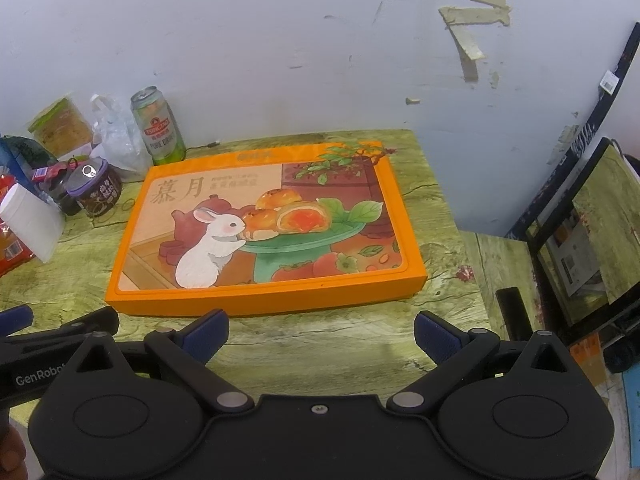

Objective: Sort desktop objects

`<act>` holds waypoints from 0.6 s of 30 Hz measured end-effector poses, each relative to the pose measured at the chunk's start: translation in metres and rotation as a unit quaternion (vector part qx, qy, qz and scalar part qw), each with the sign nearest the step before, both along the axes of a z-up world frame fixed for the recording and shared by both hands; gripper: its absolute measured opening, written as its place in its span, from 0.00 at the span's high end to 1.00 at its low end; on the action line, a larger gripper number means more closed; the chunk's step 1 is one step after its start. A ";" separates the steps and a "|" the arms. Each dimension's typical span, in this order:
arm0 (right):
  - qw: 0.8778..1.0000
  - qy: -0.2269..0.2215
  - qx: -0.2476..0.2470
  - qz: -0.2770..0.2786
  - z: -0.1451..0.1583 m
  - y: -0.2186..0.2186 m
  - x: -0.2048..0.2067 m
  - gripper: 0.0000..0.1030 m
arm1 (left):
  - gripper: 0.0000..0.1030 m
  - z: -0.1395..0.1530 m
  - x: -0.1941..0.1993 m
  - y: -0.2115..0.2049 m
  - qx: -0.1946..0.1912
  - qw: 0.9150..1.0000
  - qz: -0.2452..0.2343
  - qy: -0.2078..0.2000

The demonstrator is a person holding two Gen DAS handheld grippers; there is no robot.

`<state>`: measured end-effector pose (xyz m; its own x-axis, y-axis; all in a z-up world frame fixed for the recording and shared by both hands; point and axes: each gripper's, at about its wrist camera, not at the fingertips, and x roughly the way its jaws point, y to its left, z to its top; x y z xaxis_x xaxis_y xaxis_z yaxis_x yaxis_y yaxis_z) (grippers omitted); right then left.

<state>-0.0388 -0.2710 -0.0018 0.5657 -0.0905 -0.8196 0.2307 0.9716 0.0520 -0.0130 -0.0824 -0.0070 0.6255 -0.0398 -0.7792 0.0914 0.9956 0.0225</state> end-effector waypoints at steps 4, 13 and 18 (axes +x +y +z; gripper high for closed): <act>1.000 0.000 0.000 -0.001 0.000 0.000 0.000 0.03 | 0.00 0.000 0.000 -0.001 0.001 1.000 -0.003 0.000; 1.000 0.001 0.000 -0.001 0.000 -0.001 -0.001 0.03 | 0.00 -0.001 0.000 -0.002 0.001 1.000 -0.006 0.001; 1.000 0.001 -0.001 -0.001 0.000 -0.001 -0.001 0.03 | 0.00 -0.001 0.000 -0.002 0.001 1.000 -0.006 0.002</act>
<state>-0.0395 -0.2721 -0.0022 0.5631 -0.0927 -0.8212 0.2333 0.9711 0.0503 -0.0130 -0.0839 -0.0085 0.6213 -0.0468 -0.7822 0.1043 0.9943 0.0234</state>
